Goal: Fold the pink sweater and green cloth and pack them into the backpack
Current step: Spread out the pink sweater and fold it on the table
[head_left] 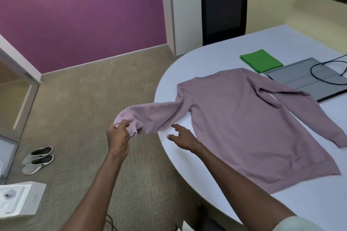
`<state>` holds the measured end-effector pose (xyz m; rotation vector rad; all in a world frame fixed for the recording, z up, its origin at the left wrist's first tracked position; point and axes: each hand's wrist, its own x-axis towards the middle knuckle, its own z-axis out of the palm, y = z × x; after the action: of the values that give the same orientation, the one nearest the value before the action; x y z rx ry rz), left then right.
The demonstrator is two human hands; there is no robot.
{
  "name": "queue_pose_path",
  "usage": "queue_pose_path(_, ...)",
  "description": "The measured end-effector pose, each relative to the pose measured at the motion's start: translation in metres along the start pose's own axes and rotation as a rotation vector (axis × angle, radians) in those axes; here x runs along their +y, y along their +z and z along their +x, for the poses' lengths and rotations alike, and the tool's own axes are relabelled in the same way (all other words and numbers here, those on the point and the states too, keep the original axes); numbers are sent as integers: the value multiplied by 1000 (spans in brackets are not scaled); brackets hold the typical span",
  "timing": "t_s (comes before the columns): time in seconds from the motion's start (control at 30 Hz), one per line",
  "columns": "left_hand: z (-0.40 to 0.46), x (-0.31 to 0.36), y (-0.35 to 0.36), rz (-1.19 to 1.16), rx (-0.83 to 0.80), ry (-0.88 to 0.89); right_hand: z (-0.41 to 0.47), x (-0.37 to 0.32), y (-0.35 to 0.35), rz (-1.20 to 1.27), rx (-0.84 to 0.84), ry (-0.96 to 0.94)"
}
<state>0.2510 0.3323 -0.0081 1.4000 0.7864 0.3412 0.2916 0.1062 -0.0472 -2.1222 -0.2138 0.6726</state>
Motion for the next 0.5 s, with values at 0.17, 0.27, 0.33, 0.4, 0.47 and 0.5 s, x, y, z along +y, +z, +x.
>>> queue_pose_path(0.17, 48, 8, 32, -50, 301, -14, 47, 15, -14, 2, 59, 89)
queue_pose_path(0.27, 82, 27, 51, -241, 595, -17, 82, 24, -31, -5, 156, 138)
queue_pose_path(0.33, 105, 34, 43, -307, 707, -155, 97, 30, -40, -96, 218, 153)
queue_pose_path(0.4, 139, 23, 27, -211, 688, -242, 114, 39, -45, -172, 243, 167)
queue_pose_path(0.47, 160, 11, 25, -97, 712, -244, 124, 42, -46, -202, 235, 167)
queue_pose_path(0.5, 154, 12, 31, -96, 703, -219, 128, 43, -46, -215, 230, 162)
